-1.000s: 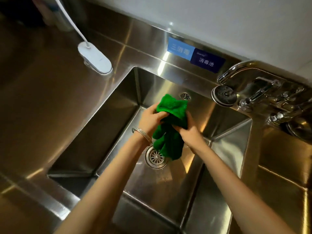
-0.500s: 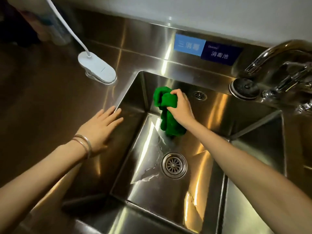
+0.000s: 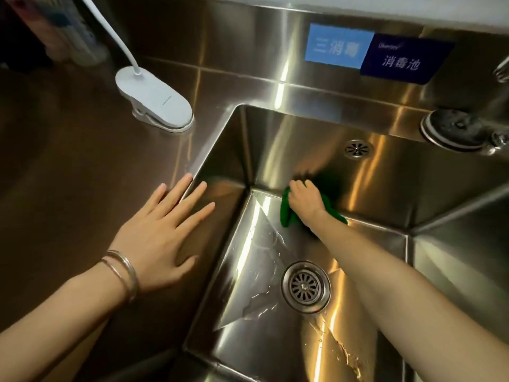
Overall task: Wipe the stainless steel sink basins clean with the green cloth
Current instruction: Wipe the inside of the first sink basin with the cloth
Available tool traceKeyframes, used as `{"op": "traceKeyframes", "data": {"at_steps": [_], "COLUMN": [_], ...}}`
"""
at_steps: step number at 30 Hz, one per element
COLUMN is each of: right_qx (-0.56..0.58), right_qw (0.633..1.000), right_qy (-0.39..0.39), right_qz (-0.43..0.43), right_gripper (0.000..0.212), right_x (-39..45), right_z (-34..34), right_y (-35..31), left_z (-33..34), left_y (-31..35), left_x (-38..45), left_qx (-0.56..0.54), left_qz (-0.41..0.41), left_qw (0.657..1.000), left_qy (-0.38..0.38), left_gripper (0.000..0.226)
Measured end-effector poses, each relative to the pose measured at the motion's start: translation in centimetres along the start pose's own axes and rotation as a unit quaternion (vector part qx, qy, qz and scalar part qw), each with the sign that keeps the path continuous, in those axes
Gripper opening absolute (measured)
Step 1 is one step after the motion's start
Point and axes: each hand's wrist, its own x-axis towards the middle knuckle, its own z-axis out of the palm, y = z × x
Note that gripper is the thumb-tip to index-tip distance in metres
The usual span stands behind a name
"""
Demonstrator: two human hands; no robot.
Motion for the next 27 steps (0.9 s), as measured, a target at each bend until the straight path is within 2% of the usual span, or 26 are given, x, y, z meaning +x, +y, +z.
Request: {"op": "traceKeyframes", "data": {"at_steps": [3,6,7,9,11,12,13,14,16,19,21,23,25,27], "right_qx": [0.095,0.222,0.251,0.289,0.224,0.164,0.109,0.067,-0.003,-0.116,-0.129,-0.105,-0.100,-0.121], "right_qw": [0.994,0.973,0.966,0.941,0.914,0.904,0.901,0.909,0.952,0.969,0.978,0.989,0.990,0.978], "right_qy": [-0.026,-0.033,0.002,0.153,0.330,0.389,0.415,0.407,0.307,0.207,0.110,0.049,0.073,0.161], "right_qz": [0.043,0.061,0.070,0.084,0.070,0.063,0.062,0.059,0.018,-0.072,-0.119,-0.089,-0.062,-0.061], "right_gripper": [0.032,0.045,0.046,0.048,0.042,0.035,0.027,0.023,0.031,0.039,0.033,0.030,0.019,0.008], "right_x": [-2.5,-4.4,-4.8,-5.1,-3.9,-2.8,-1.7,-0.5,1.9,3.2,2.7,1.2,-0.3,-1.0], "right_z": [-0.5,-2.5,-3.2,-4.5,-5.9,-6.9,-8.1,-9.3,-10.1,-7.1,-4.1,-1.8,-1.0,-1.0], "right_y": [3.2,5.9,6.1,5.9,5.2,4.7,4.0,3.3,2.0,0.1,-0.3,0.0,0.5,2.6], "left_z": [-0.2,-0.4,-0.4,-0.3,-0.2,-0.2,-0.1,0.0,0.2,0.4,0.4,0.3,0.4,0.4], "left_y": [0.2,0.8,0.9,1.1,1.1,1.0,1.0,1.0,1.0,1.2,1.3,1.3,1.3,1.4], "left_x": [0.2,0.2,0.2,0.2,0.2,0.2,0.2,0.1,0.1,0.2,0.2,0.3,0.4,0.4], "left_qx": [0.009,0.004,-0.001,-0.001,0.004,0.006,0.006,0.007,0.009,0.014,0.012,0.009,0.007,0.006], "left_qz": [-0.005,-0.024,-0.030,-0.032,-0.026,-0.024,-0.022,-0.022,-0.025,-0.033,-0.037,-0.037,-0.038,-0.048], "left_qw": [1.000,0.999,0.999,0.999,0.999,1.000,1.000,1.000,1.000,0.999,0.999,0.999,0.999,0.999], "left_qy": [-0.012,-0.024,-0.025,-0.019,-0.017,-0.017,-0.016,-0.011,0.002,0.012,0.014,0.009,0.001,-0.002], "left_gripper": [0.077,0.076,0.075,0.074,0.073,0.074,0.074,0.075,0.076,0.076,0.076,0.075,0.075,0.075]}}
